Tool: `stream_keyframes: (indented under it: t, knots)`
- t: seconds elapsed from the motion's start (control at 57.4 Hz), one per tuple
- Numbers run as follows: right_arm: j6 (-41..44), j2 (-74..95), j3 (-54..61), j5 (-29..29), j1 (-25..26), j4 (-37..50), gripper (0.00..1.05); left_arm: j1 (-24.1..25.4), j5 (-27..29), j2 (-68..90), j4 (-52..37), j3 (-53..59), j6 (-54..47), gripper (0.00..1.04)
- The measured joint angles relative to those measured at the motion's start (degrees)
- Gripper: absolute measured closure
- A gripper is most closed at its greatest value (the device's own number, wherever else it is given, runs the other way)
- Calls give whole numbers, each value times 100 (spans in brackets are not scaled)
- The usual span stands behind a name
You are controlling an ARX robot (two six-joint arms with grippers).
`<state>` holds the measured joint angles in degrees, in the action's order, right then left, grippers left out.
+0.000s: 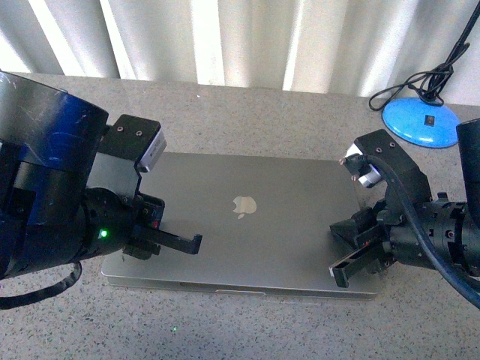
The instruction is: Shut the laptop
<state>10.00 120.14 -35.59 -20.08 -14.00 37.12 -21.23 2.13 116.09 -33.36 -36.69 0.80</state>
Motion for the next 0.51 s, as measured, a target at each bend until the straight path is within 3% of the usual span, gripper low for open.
stream_keyframes:
  t: [0.505]
  knots:
    - [4, 90, 20, 0, 24, 33, 104, 9, -28, 170, -280, 146, 173, 101]
